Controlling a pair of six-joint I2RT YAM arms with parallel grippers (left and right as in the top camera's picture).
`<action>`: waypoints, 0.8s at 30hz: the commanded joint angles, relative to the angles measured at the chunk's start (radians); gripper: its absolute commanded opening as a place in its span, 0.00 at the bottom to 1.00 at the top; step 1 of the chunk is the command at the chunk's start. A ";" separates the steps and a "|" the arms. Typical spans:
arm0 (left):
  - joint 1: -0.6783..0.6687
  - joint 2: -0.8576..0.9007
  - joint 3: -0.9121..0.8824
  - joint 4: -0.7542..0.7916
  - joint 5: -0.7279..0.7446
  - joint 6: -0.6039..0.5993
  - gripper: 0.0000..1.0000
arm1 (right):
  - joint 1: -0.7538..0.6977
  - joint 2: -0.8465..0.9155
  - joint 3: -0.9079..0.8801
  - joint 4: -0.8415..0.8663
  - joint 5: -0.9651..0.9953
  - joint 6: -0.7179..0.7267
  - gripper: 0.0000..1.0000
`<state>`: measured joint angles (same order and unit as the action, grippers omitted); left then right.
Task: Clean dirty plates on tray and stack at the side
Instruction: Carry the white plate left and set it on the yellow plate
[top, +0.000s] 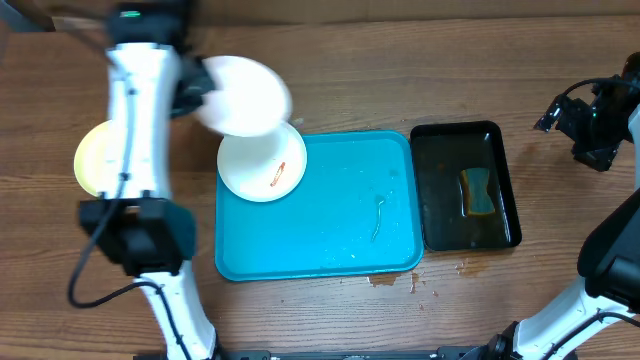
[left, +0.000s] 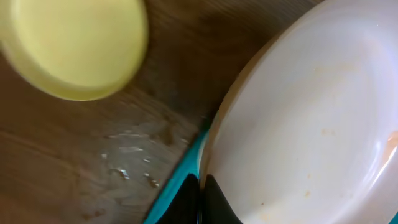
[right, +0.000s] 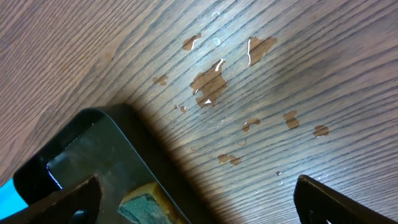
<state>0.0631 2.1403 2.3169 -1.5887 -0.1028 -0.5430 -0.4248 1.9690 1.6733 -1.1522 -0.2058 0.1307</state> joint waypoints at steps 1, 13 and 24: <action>0.150 -0.023 0.015 -0.027 -0.013 0.020 0.04 | -0.002 -0.028 0.012 0.004 -0.005 0.004 1.00; 0.544 -0.019 -0.050 0.001 -0.036 0.019 0.04 | -0.002 -0.028 0.012 0.004 -0.005 0.003 1.00; 0.578 -0.019 -0.352 0.273 0.026 0.024 0.04 | -0.002 -0.028 0.012 0.004 -0.005 0.004 1.00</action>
<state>0.6540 2.1387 2.0235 -1.3544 -0.1074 -0.5423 -0.4248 1.9690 1.6733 -1.1519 -0.2062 0.1307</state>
